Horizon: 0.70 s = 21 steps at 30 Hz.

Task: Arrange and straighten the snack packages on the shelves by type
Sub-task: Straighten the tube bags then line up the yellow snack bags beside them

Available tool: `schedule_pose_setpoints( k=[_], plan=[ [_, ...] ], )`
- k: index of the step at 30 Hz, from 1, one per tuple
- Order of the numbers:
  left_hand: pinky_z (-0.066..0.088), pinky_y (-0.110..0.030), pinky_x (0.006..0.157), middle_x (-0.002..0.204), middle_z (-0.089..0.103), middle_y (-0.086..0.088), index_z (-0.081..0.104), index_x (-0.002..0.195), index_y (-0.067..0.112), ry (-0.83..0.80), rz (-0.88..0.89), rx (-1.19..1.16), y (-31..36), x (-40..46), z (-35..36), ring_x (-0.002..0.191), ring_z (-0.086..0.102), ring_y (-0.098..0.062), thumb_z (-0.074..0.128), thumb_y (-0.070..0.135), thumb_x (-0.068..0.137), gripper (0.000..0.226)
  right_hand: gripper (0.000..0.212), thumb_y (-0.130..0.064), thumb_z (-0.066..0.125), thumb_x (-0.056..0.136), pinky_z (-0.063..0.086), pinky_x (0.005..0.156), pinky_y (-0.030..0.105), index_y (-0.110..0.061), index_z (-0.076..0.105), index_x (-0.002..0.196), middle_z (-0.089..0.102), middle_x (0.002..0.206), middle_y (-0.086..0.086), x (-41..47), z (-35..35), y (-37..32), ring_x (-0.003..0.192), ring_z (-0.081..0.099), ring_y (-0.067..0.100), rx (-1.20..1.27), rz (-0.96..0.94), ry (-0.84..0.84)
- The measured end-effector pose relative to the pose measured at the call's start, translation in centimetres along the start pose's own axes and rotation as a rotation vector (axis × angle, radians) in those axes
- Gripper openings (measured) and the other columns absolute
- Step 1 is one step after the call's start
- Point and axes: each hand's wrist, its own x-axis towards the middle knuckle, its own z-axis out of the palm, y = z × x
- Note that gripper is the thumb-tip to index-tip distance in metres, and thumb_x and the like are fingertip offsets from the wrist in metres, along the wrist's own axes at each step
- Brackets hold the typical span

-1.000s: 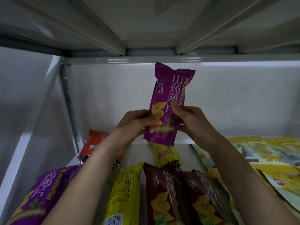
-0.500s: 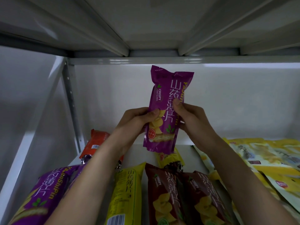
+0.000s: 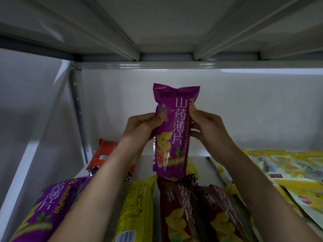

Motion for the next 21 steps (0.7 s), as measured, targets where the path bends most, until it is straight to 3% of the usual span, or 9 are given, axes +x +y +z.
schedule_pose_setpoints(
  k=[4,8,12,17,21],
  plan=[
    [0.059,-0.038,0.095,0.111,0.08,-0.007,0.076,0.117,0.01,-0.042,-0.04,0.012,0.07,0.2,0.2,0.105,0.076,-0.026,0.067,0.035,0.095,0.034,0.031,-0.031,0.062,0.103,0.062,0.09,0.042,-0.005,0.08,0.108,0.08,0.104,0.01,0.11,-0.4,0.27,0.099,0.076,0.025,-0.029,-0.066,0.103],
    [0.059,-0.035,0.087,0.103,0.079,-0.003,0.076,0.113,0.013,0.008,-0.05,-0.026,0.25,0.3,0.42,0.1,0.075,-0.025,0.066,0.051,0.089,0.046,0.022,-0.025,0.066,0.102,0.06,0.097,0.053,-0.01,0.082,0.101,0.081,0.099,0.008,-0.05,-0.35,0.15,0.1,0.076,0.029,-0.086,-0.075,0.097],
    [0.059,-0.036,0.089,0.104,0.081,-0.003,0.079,0.105,0.015,0.093,0.035,0.003,0.15,0.14,0.05,0.1,0.077,-0.022,0.064,0.039,0.099,0.028,0.026,-0.028,0.066,0.1,0.062,0.094,0.048,-0.007,0.081,0.102,0.08,0.1,0.01,-0.22,0.0,0.05,0.099,0.076,0.03,-0.092,-0.045,0.009],
    [0.062,-0.034,0.085,0.104,0.08,-0.009,0.079,0.103,0.007,0.075,0.086,0.03,0.31,-0.16,0.11,0.098,0.077,-0.026,0.065,0.029,0.1,0.026,0.039,-0.046,0.067,0.087,0.058,0.082,0.033,-0.012,0.078,0.104,0.08,0.098,0.002,-0.2,0.25,-0.37,0.091,0.075,0.017,0.002,-0.009,-0.049],
    [0.063,-0.032,0.088,0.104,0.08,-0.008,0.079,0.105,0.006,0.029,0.095,0.06,0.28,-0.44,0.79,0.102,0.076,-0.028,0.064,0.029,0.101,0.027,0.026,-0.031,0.068,0.096,0.059,0.089,0.036,-0.009,0.077,0.106,0.08,0.1,0.005,-0.14,0.47,-0.34,0.094,0.076,0.018,0.034,-0.101,0.041]
  ],
)
